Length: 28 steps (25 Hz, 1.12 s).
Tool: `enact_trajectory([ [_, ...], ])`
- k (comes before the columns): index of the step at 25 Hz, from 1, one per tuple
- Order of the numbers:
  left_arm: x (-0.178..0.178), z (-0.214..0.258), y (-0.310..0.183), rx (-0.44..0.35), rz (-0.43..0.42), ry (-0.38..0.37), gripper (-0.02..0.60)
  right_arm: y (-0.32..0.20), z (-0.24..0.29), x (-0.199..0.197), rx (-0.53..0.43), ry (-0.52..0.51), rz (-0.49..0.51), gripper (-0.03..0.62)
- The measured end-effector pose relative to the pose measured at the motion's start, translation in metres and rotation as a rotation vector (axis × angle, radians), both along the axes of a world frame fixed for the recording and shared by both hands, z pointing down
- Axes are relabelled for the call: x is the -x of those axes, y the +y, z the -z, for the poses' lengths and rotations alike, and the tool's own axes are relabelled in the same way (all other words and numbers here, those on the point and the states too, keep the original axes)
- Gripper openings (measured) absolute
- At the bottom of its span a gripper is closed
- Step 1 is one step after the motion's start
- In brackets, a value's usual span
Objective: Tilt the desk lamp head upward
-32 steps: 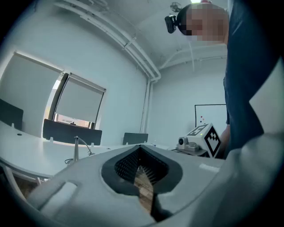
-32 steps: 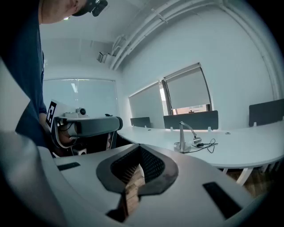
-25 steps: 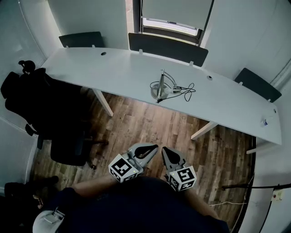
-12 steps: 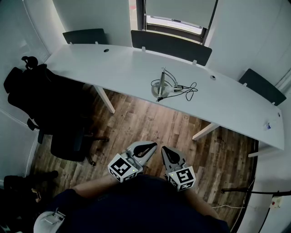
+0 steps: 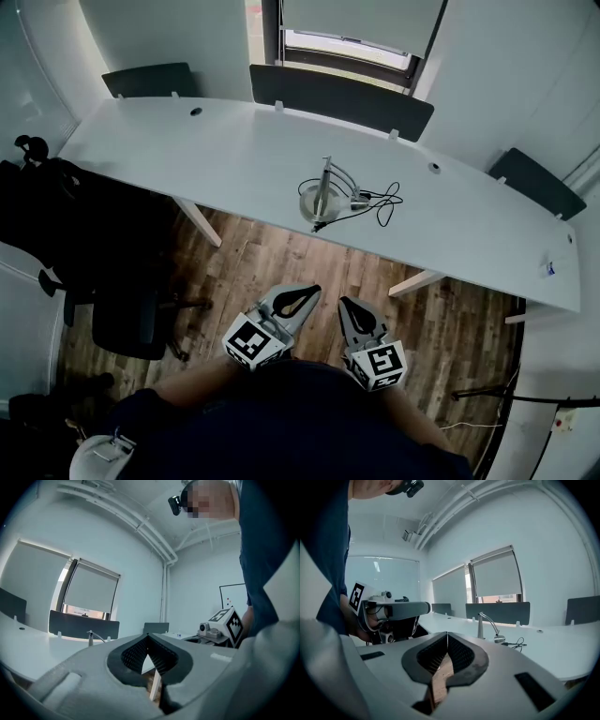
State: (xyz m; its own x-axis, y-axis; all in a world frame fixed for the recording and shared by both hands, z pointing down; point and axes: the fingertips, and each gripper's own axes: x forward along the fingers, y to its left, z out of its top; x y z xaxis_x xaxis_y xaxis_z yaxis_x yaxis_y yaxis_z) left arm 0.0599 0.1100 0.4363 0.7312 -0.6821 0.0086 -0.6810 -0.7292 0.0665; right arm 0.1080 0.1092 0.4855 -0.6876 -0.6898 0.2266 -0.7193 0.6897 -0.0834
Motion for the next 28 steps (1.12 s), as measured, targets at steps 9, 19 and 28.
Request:
enact_trajectory([
  [9,0.055,-0.001,-0.157,0.008,-0.122,-0.018,0.006,-0.146,0.008,0.038,-0.001,0.043,-0.166,0.011],
  [19,0.072,-0.043,-0.251,0.077,-0.119,-0.091,0.006,-0.226,-0.015,0.039,0.022,0.121,-0.242,0.011],
  [28,0.07,-0.081,-0.299,0.105,-0.124,-0.192,0.007,-0.278,-0.051,0.018,0.033,0.213,-0.286,0.012],
])
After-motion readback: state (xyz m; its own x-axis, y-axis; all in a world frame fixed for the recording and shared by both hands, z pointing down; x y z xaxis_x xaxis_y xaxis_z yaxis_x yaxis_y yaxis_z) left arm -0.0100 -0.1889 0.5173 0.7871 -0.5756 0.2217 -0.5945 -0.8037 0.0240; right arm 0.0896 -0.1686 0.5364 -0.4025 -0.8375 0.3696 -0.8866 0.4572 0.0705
